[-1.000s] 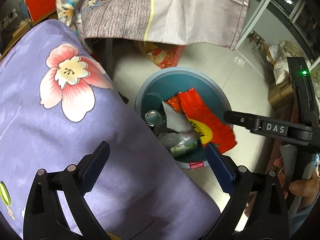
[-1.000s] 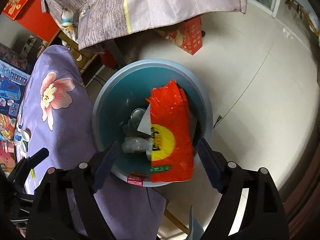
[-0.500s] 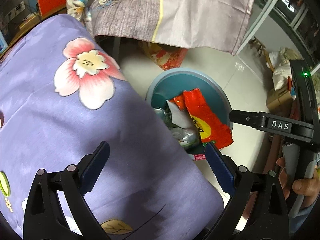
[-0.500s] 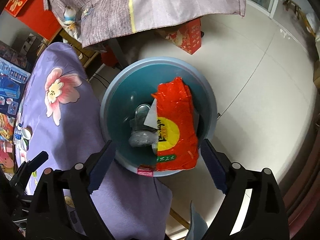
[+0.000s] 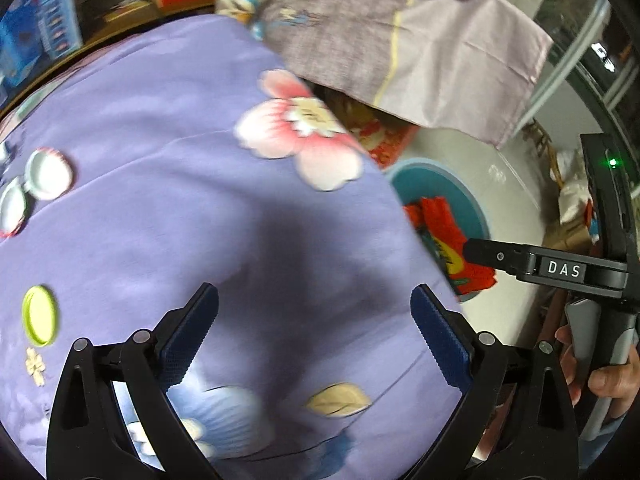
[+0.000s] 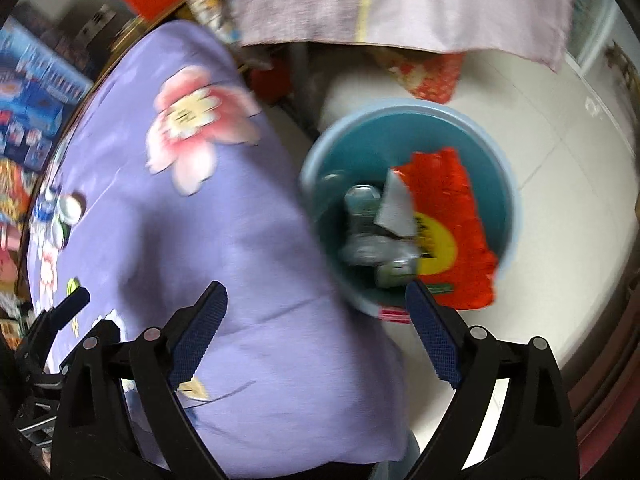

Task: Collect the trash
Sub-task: 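Move both tools back over the table toward the white egg container, then grasp the white-and-red egg container half with the left tool while the right tool grasps the other half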

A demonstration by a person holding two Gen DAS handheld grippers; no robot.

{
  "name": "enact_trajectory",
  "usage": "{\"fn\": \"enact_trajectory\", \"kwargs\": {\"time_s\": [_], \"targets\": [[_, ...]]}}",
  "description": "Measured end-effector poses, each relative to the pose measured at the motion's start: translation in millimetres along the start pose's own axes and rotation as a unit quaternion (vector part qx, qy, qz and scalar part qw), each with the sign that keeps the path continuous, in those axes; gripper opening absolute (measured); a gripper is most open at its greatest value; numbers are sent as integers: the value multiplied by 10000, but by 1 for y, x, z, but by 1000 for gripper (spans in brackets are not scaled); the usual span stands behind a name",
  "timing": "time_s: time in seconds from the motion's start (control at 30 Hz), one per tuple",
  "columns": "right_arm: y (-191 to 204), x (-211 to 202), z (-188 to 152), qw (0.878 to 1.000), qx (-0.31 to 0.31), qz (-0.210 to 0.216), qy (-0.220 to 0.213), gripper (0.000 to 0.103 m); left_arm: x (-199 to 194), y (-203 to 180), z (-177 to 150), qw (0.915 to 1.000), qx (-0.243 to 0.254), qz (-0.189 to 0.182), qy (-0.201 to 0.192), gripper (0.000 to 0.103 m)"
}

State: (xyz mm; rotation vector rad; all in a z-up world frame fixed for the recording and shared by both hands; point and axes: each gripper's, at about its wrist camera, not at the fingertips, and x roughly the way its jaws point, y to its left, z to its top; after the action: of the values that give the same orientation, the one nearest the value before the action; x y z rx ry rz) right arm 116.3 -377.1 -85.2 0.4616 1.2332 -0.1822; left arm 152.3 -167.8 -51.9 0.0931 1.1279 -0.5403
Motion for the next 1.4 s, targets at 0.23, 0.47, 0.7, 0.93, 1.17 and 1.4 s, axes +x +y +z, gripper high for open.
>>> {"fn": "enact_trajectory", "kwargs": {"time_s": [0.23,0.47,0.7,0.93,1.17,1.4], "targets": [[83,8,-1,9973,-730,-67,69,87,-29,78,-19,9981,-528,198,-229,97],[169,23,-9,9887,-1487,-36,171,87,-55,154,-36,9924,-1080,414,-418,97],[252,39,-11,9697,-2441,33,50,87,-69,225,-51,9854,-1496,651,-478,97],[331,73,-1,9519,-3051,32,292,87,-70,290,-58,9787,-1825,807,-480,97],[385,102,9,9399,-3382,5,478,87,-63,327,-50,9775,-1876,841,-468,97],[417,121,28,9345,-3550,-71,254,87,-60,349,-44,9781,-1813,867,-549,97]]}}
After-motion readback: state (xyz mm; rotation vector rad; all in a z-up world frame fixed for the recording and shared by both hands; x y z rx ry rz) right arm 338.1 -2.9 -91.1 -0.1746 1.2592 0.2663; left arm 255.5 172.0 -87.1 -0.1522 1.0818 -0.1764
